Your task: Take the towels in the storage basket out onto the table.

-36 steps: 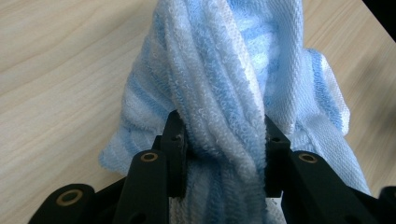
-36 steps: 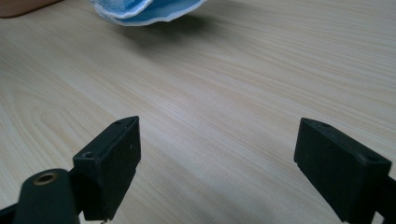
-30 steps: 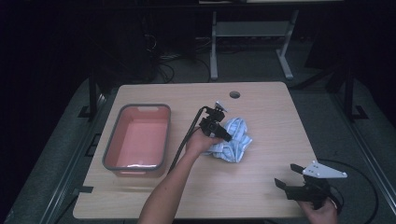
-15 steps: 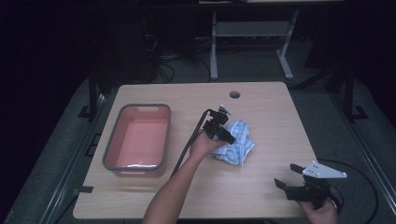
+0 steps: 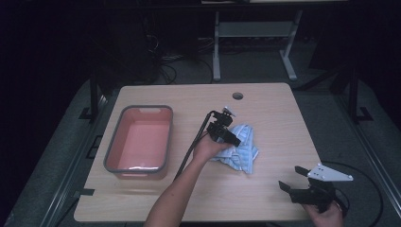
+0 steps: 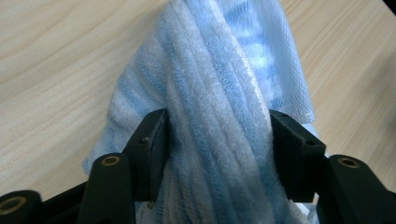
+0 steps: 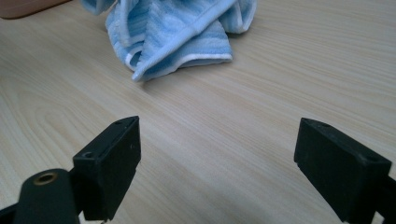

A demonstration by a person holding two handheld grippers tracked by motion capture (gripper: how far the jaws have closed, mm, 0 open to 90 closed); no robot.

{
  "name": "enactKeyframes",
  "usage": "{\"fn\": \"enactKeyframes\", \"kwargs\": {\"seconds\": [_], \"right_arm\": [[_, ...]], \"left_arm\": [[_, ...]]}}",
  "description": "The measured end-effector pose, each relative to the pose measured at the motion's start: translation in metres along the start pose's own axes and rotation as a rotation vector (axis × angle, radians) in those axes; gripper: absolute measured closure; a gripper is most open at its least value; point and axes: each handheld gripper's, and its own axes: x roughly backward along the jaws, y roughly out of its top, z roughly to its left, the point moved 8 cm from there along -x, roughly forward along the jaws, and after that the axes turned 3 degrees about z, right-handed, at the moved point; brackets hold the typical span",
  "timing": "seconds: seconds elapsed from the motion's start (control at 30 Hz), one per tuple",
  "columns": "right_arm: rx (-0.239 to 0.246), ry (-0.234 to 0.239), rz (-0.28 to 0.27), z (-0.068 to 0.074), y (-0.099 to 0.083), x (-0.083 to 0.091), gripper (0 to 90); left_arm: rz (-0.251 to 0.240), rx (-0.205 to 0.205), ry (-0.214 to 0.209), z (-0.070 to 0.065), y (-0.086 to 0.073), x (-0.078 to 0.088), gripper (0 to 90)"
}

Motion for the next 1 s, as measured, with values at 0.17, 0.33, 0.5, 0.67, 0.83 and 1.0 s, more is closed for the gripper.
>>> {"fn": "enactKeyframes", "kwargs": {"seconds": [0.17,0.33,0.5,0.67,0.83,1.0], "right_arm": [[0.004,0.002,0.002,0.001,0.001,-0.001,14.2],[0.004,0.000,0.004,0.000,0.001,-0.001,14.1],[0.002,-0.002,0.003,-0.001,0.001,-0.002,14.1],[0.004,-0.001,0.006,0.001,0.001,-0.003,14.2],[0.005,0.000,0.008,0.000,0.001,-0.003,14.2],[0.002,-0.002,0.010,0.000,0.001,-0.002,14.1]], "left_arm": [[-0.024,0.011,-0.012,-0.002,0.002,0.005,39.1],[-0.040,0.019,-0.025,-0.004,0.001,0.012,35.7],[-0.048,0.019,-0.047,-0.005,0.000,0.016,33.8],[-0.067,0.019,-0.054,-0.007,-0.001,0.023,32.7],[-0.070,0.001,-0.051,-0.007,-0.002,0.029,32.6],[-0.081,0.000,-0.059,-0.008,-0.005,0.035,31.7]]}}
